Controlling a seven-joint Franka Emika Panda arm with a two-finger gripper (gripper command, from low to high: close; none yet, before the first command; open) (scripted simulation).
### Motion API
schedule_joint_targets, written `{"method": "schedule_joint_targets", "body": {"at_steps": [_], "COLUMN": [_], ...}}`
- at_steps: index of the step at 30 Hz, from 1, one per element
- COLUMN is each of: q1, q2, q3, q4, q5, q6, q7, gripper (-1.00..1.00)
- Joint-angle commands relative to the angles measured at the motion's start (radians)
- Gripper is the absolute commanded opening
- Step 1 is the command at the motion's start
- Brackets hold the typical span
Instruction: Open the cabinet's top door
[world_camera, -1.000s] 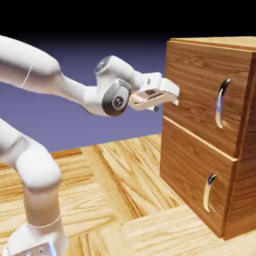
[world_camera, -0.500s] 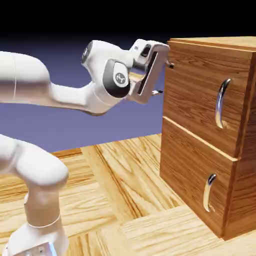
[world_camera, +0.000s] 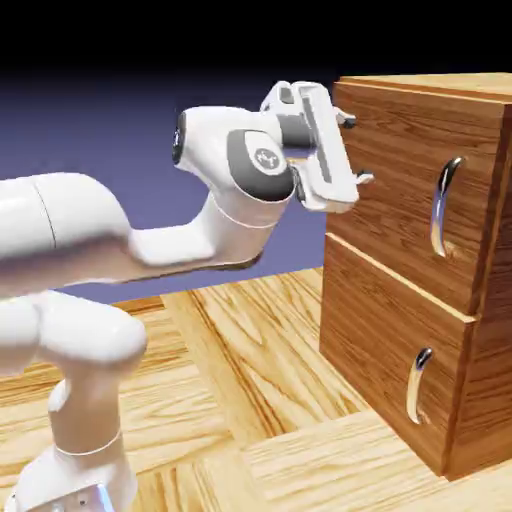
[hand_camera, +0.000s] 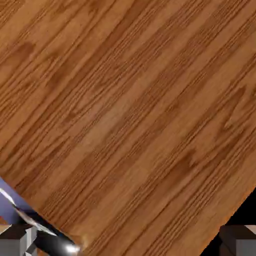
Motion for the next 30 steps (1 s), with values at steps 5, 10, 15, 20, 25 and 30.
{"method": "schedule_joint_targets", "body": {"at_steps": [5,10,15,20,25,30], "q1": [0.091,0.182,0.274,0.392,0.420,0.276], "q2": [-0.069,-0.138,-0.207,-0.209,-0.212,-0.237], "q3": [-0.108,-0.215,-0.323,-0.364,-0.363,-0.277], "q4": [0.039,0.078,0.117,0.205,0.213,0.031], "q5": [-0.218,-0.435,-0.652,-0.699,-0.719,-0.730], "q6": [-0.017,-0.033,-0.050,-0.075,-0.117,-0.272], "q7": [-0.157,-0.315,-0.472,-0.489,-0.476,-0.410], "gripper": [0.00,0.00,0.00,0.00,-1.00,-1.00]}}
